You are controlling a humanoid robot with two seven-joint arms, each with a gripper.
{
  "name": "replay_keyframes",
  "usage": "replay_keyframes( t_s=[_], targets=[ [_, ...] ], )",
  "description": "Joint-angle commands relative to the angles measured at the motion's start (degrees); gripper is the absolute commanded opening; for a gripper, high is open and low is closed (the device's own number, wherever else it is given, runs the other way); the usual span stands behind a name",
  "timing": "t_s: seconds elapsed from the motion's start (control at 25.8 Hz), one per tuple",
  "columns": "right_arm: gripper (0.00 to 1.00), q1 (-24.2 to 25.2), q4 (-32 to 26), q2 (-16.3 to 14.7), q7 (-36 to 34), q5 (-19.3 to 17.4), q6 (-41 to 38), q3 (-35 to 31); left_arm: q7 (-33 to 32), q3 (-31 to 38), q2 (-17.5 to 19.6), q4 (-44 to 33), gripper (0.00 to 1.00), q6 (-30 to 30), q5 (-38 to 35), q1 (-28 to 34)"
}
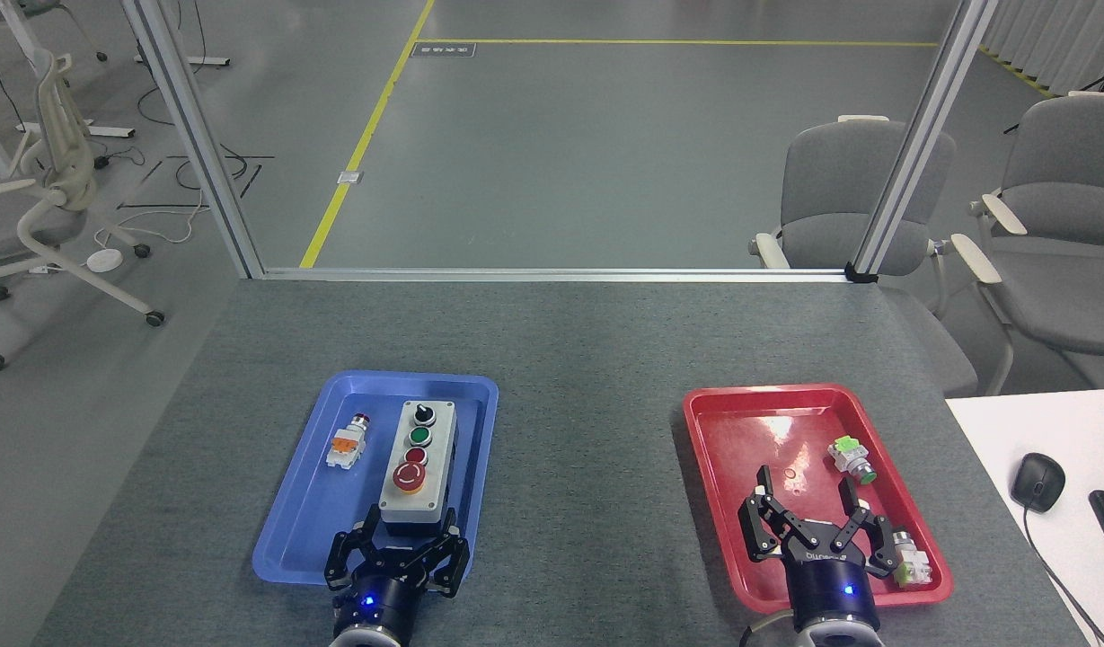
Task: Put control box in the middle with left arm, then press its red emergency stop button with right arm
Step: 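Grasp the near end of the grey control box with the left gripper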
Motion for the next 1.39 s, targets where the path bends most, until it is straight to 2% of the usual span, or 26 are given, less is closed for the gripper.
replay_keyframes(
  t_s=[0.0,1.12,1.35],
  targets=[
    [0.98,0.53,0.01,0.2,0.41,-0.06,0.08,0.04,-0.02,-0.02,-0.13,1.57,0.99,-0.02,0.05,-0.99],
    [0.98,-0.09,0.01,-0.85,0.15,0.47,-0.36,0.4,0.33,0.33,-0.13,16.42,0.98,0.77,1.01,-11.98],
    [0.99,-0.26,0.01,-0.94,0.24,0.12,-0.44,0.04,0.07,0.24,-0.04,18.0,0.81,0.42,1.01,-12.33]
  ],
)
